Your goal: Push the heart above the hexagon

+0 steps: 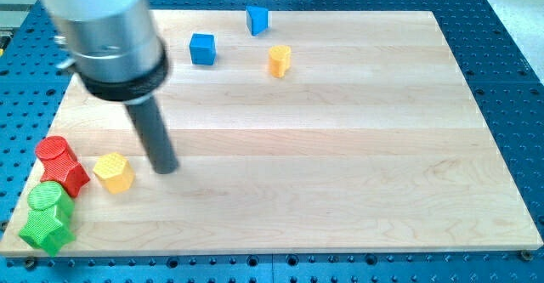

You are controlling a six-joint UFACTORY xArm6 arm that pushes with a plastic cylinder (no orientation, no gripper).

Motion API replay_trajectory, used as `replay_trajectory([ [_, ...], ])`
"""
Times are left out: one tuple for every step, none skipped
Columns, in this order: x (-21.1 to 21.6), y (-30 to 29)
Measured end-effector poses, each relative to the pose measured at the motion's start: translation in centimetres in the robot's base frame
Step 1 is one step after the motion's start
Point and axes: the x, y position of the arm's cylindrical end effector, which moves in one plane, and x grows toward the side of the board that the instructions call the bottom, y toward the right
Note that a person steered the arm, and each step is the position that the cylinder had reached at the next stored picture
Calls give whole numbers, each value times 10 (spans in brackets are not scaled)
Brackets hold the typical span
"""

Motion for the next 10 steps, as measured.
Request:
replay_trajectory([
  [16,3],
  [82,42],
  [100,33],
  [52,68],
  [-68,165],
  [-185,237],
  [-232,216],
  [-155,106],
  [-34,32],
  [-49,75],
])
